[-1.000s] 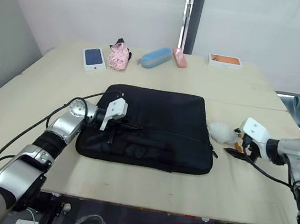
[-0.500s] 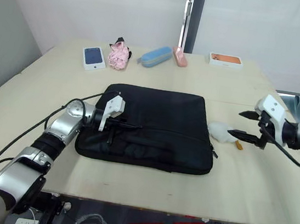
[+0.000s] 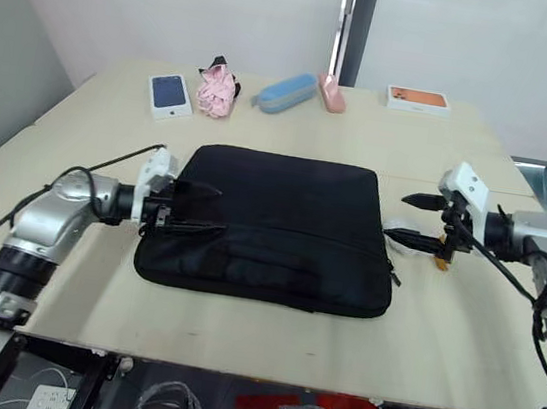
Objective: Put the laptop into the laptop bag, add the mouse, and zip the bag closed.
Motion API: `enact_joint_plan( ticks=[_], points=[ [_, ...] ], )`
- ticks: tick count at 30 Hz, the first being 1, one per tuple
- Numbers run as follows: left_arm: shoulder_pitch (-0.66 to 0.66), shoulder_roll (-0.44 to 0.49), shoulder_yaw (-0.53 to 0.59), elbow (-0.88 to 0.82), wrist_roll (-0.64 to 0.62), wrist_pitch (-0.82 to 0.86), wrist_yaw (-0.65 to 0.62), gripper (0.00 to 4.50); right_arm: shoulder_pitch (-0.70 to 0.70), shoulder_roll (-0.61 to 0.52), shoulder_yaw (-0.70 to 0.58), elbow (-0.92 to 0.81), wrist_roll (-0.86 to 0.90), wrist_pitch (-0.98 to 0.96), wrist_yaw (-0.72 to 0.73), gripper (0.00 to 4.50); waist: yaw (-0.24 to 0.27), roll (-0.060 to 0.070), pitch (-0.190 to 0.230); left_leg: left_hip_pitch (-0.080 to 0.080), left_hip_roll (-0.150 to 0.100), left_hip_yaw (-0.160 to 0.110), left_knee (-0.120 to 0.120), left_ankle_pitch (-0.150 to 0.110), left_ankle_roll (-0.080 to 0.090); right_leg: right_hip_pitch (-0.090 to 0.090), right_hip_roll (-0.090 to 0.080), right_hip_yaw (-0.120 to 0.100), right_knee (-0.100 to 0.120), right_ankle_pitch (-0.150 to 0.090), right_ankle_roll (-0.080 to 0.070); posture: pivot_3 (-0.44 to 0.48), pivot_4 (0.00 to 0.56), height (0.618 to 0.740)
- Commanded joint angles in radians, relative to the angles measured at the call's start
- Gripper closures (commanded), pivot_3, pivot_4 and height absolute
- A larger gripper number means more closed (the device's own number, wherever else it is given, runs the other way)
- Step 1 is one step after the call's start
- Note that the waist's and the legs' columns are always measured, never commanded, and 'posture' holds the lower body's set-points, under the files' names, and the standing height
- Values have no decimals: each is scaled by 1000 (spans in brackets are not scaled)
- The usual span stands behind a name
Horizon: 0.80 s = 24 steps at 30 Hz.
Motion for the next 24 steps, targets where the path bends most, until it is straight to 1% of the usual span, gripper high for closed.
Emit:
enact_joint_plan(
  ticks=[1,4,6,11,13,16,20,24],
  points=[
    [24,57,86,-77,-63,59,25,22,-23,-15,-22,-17,22,-9,29,0,1,0,0,0,0,0,0,0,0,0,0,0,1,0,0,0,150,740],
    [41,89,116,-88,-79,77,37,22,-20,-22,-23,-22,26,-8,46,0,5,0,0,0,0,-1,3,0,0,0,0,0,4,0,0,0,150,740],
    [67,131,147,-90,-79,76,41,22,-7,-28,-35,-24,14,-50,50,0,4,0,0,1,0,-1,6,0,0,0,0,0,5,0,0,0,150,740],
    [165,284,261,-38,-51,46,47,22,58,-99,-93,10,21,-106,103,0,1,-2,1,1,1,-1,8,0,0,0,0,0,7,0,0,0,150,740],
    [187,325,290,-10,-52,40,42,22,86,-130,-118,25,24,-125,125,0,2,-2,2,1,1,-2,8,0,0,1,0,0,7,0,0,0,150,740],
    [206,361,314,9,-51,40,44,22,105,-167,-145,63,20,-154,149,0,5,-2,2,1,0,-2,10,0,0,2,0,0,8,0,0,0,150,740],
    [213,425,314,53,-32,65,42,22,115,-216,-177,124,9,-202,170,0,4,-3,2,1,0,-3,14,0,0,3,-1,0,10,0,0,0,150,740],
    [185,474,306,148,-12,13,8,22,89,-254,-176,186,0,-227,183,0,1,-3,2,2,0,-3,17,0,0,3,-1,1,13,0,0,0,150,740]
  ],
)
